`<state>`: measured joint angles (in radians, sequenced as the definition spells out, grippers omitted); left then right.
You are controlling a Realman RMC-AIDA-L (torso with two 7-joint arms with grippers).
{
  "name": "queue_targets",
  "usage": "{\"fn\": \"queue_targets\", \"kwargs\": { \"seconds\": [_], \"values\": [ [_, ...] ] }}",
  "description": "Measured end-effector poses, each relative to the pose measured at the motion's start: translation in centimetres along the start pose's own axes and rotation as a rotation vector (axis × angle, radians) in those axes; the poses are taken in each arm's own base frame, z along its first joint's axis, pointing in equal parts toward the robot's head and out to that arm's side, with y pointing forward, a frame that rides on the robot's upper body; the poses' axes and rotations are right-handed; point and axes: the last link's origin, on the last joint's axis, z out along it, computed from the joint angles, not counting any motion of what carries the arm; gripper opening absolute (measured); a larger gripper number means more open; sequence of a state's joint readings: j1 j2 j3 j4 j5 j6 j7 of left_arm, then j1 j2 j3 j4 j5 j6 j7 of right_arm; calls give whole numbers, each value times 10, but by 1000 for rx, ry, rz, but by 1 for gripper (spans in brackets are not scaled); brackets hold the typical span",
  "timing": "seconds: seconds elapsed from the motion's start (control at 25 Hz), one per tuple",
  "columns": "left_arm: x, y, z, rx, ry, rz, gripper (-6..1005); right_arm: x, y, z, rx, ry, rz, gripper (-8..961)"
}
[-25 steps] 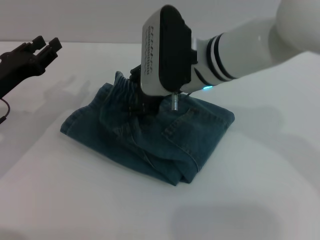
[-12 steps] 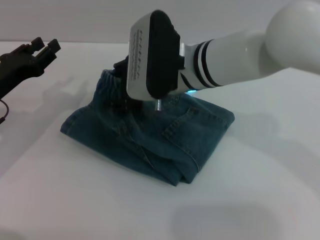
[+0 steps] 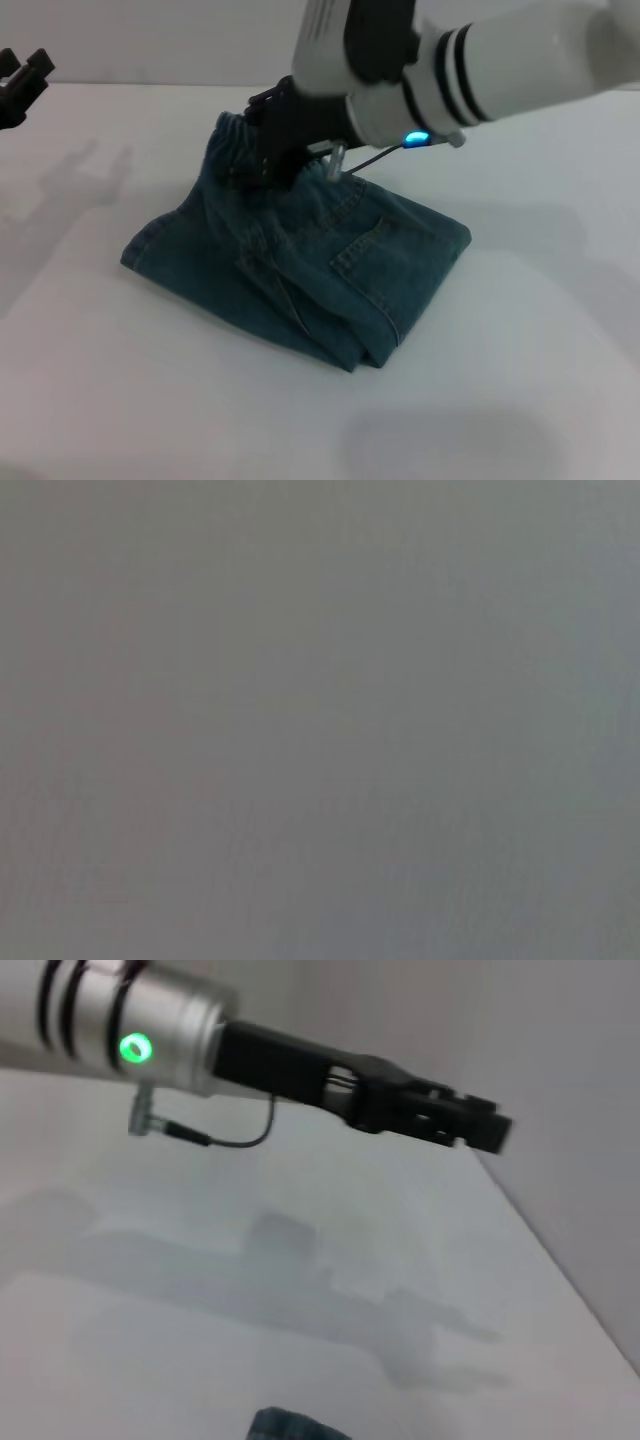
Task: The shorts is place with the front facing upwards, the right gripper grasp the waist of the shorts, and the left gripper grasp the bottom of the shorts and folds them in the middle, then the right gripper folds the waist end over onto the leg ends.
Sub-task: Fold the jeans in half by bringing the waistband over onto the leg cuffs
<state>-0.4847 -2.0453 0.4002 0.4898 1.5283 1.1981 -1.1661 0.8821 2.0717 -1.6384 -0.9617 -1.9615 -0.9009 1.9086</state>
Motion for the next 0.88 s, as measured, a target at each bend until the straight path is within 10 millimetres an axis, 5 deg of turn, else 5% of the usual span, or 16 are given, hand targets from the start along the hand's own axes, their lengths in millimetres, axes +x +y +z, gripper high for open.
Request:
{"fn": "queue_targets", "kwargs": {
  "seconds": [0.6, 0.88],
  "values": [
    [-5, 2, -2, 1, -3, -15, 494, 12, -4, -15, -51, 73, 137, 786],
    [-9, 4, -2, -2, -13, -26, 494, 11, 26, -31, -276, 140, 185, 787]
  ]
}}
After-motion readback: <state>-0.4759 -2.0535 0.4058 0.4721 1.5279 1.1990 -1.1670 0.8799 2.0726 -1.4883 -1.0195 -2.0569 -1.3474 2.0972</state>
